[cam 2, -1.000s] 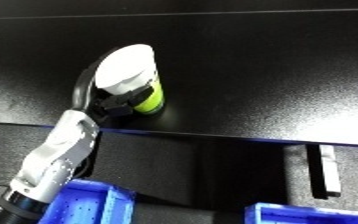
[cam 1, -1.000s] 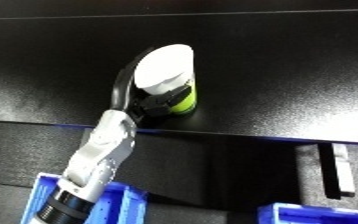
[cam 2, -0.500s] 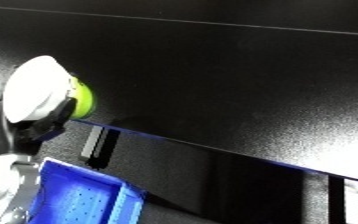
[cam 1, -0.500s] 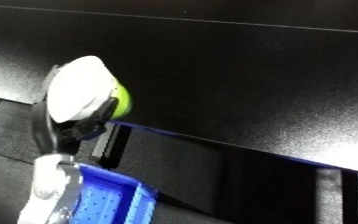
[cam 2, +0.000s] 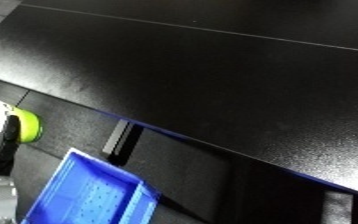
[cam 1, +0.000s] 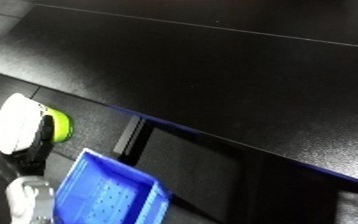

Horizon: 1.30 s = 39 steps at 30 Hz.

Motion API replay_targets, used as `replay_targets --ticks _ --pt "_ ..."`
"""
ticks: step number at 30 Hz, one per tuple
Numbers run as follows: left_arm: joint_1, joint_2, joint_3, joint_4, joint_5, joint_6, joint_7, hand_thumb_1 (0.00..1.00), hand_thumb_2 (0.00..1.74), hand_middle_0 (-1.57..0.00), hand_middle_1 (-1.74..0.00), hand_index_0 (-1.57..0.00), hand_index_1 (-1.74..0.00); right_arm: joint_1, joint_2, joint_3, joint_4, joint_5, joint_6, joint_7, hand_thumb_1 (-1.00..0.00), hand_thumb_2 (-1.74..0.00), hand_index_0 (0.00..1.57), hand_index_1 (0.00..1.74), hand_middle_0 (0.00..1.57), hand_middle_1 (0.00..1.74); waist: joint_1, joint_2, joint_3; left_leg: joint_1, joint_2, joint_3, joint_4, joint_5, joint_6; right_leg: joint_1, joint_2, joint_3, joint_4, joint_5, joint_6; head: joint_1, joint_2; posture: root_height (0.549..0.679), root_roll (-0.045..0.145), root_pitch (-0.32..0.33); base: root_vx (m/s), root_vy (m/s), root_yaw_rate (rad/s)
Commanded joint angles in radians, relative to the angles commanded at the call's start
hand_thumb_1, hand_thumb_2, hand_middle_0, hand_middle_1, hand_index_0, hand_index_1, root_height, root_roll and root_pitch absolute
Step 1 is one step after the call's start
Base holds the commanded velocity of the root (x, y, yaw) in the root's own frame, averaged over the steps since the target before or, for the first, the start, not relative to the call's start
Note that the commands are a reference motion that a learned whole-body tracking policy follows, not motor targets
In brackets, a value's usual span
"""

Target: Pick up the object and place it into the box

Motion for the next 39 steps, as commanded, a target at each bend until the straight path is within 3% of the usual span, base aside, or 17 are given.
replay_targets --ticks 5,11,17,18,19,21,22,27,31,39 --pt "-0.016 0.044 -0.001 0.181 -0.068 -0.019 0.001 0.80 1.39 -1.26 -1.39 -1.26 -1.39 -0.011 0.006 0.012 0.019 0.013 0.003 0.007 0.00 0.00 0.00 0.00 0.00 0.00 -0.001 -0.027 -0.003 -0.005 0.011 -0.007 -0.028 0.021 -0.0019 0.016 0.0141 -0.007 -0.010 -0.009 -0.0040 -0.117 -0.101 0.627 0.056 -0.087 -0.014 -0.017 0.020" --pt "-0.049 0.085 -0.018 0.365 -0.153 -0.019 -0.012 0.80 1.39 -1.26 -1.39 -1.26 -1.39 -0.019 0.005 0.019 0.056 0.003 -0.006 0.052 0.00 0.00 0.00 0.00 0.00 0.00 -0.011 -0.061 -0.002 0.003 0.031 -0.010 -0.072 0.045 -0.0080 0.042 0.0291 -0.012 -0.039 -0.013 -0.0089 -0.244 -0.112 0.630 0.049 -0.086 -0.003 0.017 0.021" --pt "-0.085 0.107 -0.004 0.545 -0.190 0.027 -0.062 0.50 0.87 -0.79 -0.87 -0.79 -0.87 -0.023 0.005 0.035 0.087 -0.029 -0.020 0.088 0.00 0.00 0.00 0.00 0.00 0.00 -0.023 -0.088 -0.006 0.013 0.041 -0.004 -0.108 0.060 -0.0106 0.057 0.0389 -0.014 -0.072 -0.008 -0.0089 -0.300 -0.118 0.633 0.046 -0.082 -0.005 0.030 0.019" --pt "-0.099 0.123 -0.001 0.599 -0.200 0.048 -0.081 0.40 0.70 -0.63 -0.70 -0.63 -0.70 -0.026 0.002 0.040 0.093 -0.038 -0.023 0.095 0.00 0.00 0.00 0.00 0.00 0.00 -0.027 -0.094 -0.007 0.014 0.043 -0.003 -0.115 0.063 -0.0130 0.061 0.0411 -0.013 -0.081 -0.006 -0.0091 -0.305 -0.116 0.634 0.047 -0.082 -0.004 0.036 0.033" --pt "-0.099 0.123 -0.001 0.599 -0.200 0.048 -0.081 0.40 0.70 -0.63 -0.70 -0.63 -0.70 -0.026 0.002 0.040 0.093 -0.038 -0.023 0.095 0.00 0.00 0.00 0.00 0.00 0.00 -0.027 -0.094 -0.007 0.014 0.043 -0.003 -0.115 0.063 -0.0130 0.061 0.0411 -0.013 -0.081 -0.006 -0.0091 -0.305 -0.116 0.634 0.047 -0.082 -0.004 0.036 0.033" --pt "-0.120 0.153 0.007 0.677 -0.212 0.078 -0.098 0.25 0.44 -0.39 -0.44 -0.39 -0.44 -0.029 -0.003 0.046 0.099 -0.042 -0.027 0.105 0.00 0.00 0.00 0.00 0.00 0.00 -0.032 -0.101 -0.008 0.016 0.046 -0.001 -0.125 0.066 -0.0149 0.066 0.0430 -0.013 -0.092 -0.005 -0.0095 -0.306 -0.108 0.635 0.047 -0.081 -0.002 0.029 0.029" --pt "-0.120 0.153 0.007 0.677 -0.212 0.078 -0.098 0.25 0.44 -0.39 -0.44 -0.39 -0.44 -0.029 -0.003 0.046 0.099 -0.042 -0.027 0.105 0.00 0.00 0.00 0.00 0.00 0.00 -0.032 -0.101 -0.008 0.016 0.046 -0.001 -0.125 0.066 -0.0149 0.066 0.0430 -0.013 -0.092 -0.005 -0.0095 -0.306 -0.108 0.635 0.047 -0.081 -0.002 0.025 0.023" --pt "-0.144 0.198 0.030 0.781 -0.262 0.106 -0.133 0.00 0.00 0.00 0.00 0.00 0.00 -0.033 -0.009 0.052 0.107 -0.044 -0.031 0.117 0.00 0.00 0.00 0.00 0.00 0.00 -0.038 -0.106 -0.008 0.021 0.049 0.000 -0.135 0.068 -0.0176 0.070 0.0441 -0.014 -0.104 -0.003 -0.0108 -0.297 -0.091 0.636 0.046 -0.081 0.000 0.017 0.014" --pt "-0.152 0.228 0.035 0.841 -0.254 0.121 -0.174 0.00 0.00 0.00 0.00 0.00 0.00 -0.034 -0.013 0.057 0.110 -0.040 -0.029 0.121 0.00 0.00 0.00 0.00 0.00 0.00 -0.040 -0.105 -0.006 0.019 0.044 -0.001 -0.137 0.068 -0.0178 0.072 0.0445 -0.014 -0.113 -0.001 -0.0120 -0.273 -0.075 0.636 0.048 -0.079 -0.004 0.008 0.009" --pt "-0.149 0.242 0.035 0.885 -0.254 0.149 -0.209 0.00 0.00 0.00 0.00 0.00 0.00 -0.034 -0.019 0.060 0.104 -0.030 -0.032 0.120 0.00 0.00 0.00 0.00 0.00 0.00 -0.039 -0.095 -0.002 0.014 0.032 -0.006 -0.127 0.061 -0.0152 0.068 0.0434 -0.013 -0.111 -0.001 -0.0146 -0.226 -0.064 0.636 0.048 -0.079 -0.007 0.001 0.007"
